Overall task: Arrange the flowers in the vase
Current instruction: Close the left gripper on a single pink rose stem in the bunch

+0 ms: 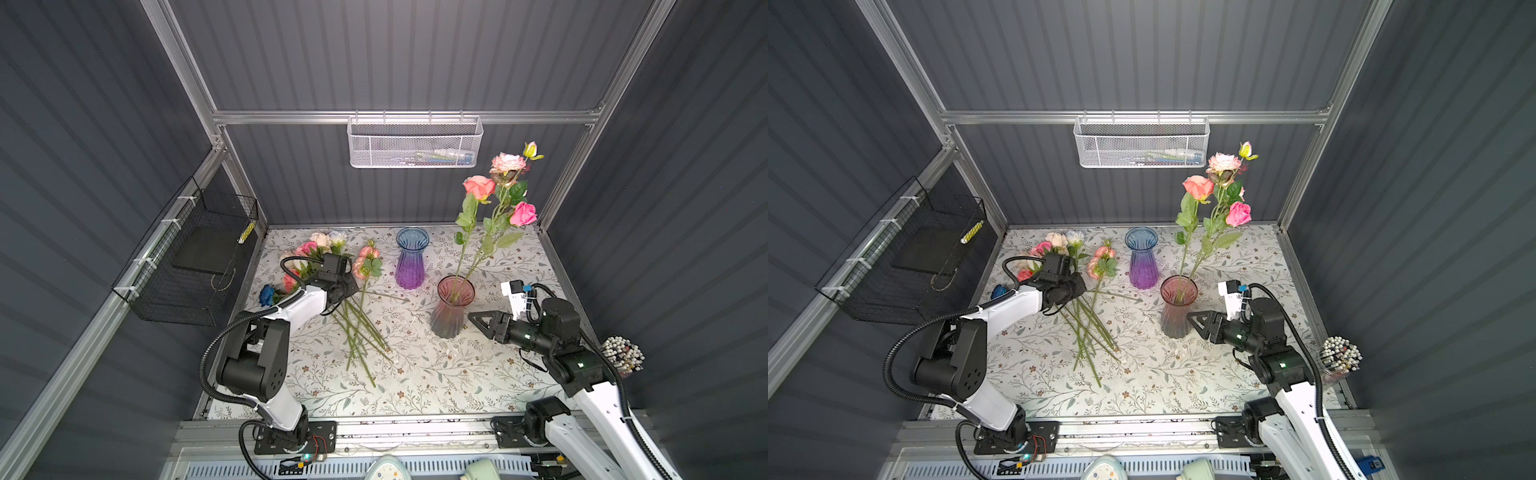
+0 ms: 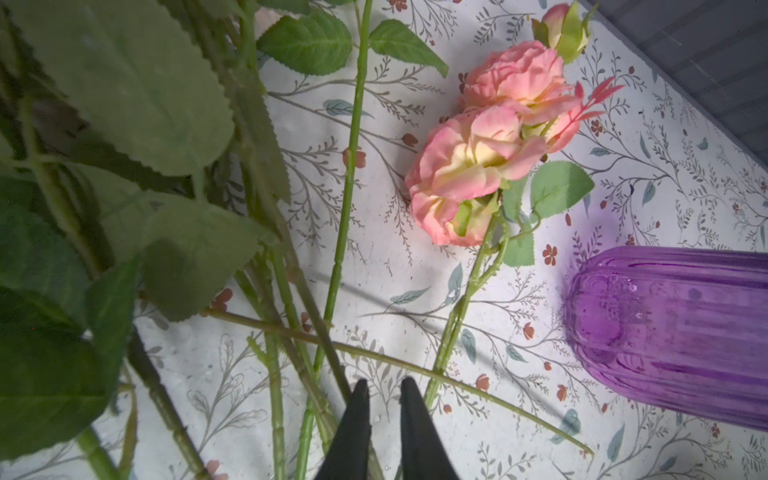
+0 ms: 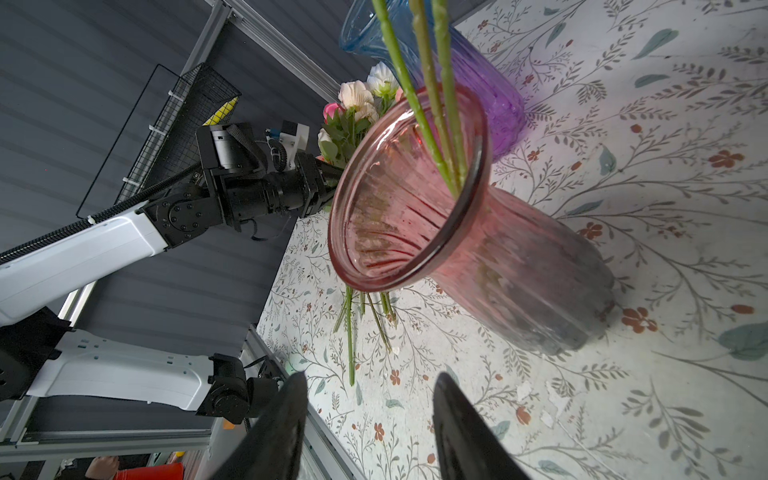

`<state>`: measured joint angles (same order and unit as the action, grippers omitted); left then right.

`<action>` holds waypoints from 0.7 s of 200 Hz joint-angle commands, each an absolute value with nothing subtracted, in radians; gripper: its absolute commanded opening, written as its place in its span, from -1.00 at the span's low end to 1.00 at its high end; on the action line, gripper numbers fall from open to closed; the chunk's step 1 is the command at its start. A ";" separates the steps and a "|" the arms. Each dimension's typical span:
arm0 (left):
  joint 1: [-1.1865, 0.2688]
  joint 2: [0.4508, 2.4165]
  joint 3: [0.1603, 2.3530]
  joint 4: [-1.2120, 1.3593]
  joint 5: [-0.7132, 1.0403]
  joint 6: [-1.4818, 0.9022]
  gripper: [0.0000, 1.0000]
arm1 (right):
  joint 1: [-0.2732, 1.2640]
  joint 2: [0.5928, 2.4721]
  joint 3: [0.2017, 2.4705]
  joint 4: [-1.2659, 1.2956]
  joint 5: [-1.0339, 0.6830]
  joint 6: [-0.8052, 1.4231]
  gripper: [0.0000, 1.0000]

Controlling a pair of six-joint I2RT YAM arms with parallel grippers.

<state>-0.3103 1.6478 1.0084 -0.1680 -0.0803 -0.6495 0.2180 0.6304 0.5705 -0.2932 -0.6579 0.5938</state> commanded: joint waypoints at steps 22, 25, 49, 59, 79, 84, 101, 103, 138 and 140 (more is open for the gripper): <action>-0.302 1.635 1.002 -0.216 -0.117 -0.642 -0.29 | 0.224 0.629 0.598 -0.303 -0.646 0.574 0.03; -0.302 1.631 1.001 -0.215 -0.120 -0.642 -0.28 | 0.224 0.630 0.598 -0.303 -0.646 0.574 0.03; -0.302 1.619 0.992 -0.196 -0.121 -0.634 -0.25 | 0.224 0.635 0.598 -0.299 -0.645 0.578 0.03; -0.301 1.633 1.000 -0.195 -0.120 -0.629 -0.27 | 0.224 0.639 0.601 -0.297 -0.646 0.580 0.03; -0.292 1.678 1.027 -0.197 -0.112 -0.627 -0.36 | 0.225 0.643 0.609 -0.297 -0.646 0.580 0.03; -0.290 1.687 1.031 -0.195 -0.108 -0.627 -0.39 | 0.225 0.644 0.613 -0.300 -0.644 0.577 0.03; -0.287 1.703 1.031 -0.172 -0.109 -0.632 -0.49 | 0.225 0.643 0.621 -0.314 -0.641 0.572 0.03; -0.287 1.705 1.031 -0.170 -0.109 -0.633 -0.50 | 0.225 0.642 0.621 -0.316 -0.640 0.571 0.03; -0.284 1.736 1.039 -0.155 -0.100 -0.623 -0.61 | 0.225 0.637 0.631 -0.328 -0.630 0.566 0.03; -0.283 1.738 1.039 -0.154 -0.099 -0.623 -0.63 | 0.225 0.637 0.631 -0.328 -0.630 0.565 0.03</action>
<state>-0.2924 1.7180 1.0111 -0.1673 -0.1036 -0.6380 0.2218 0.6460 0.5999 -0.3134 -0.6395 0.5865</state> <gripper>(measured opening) 0.220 0.516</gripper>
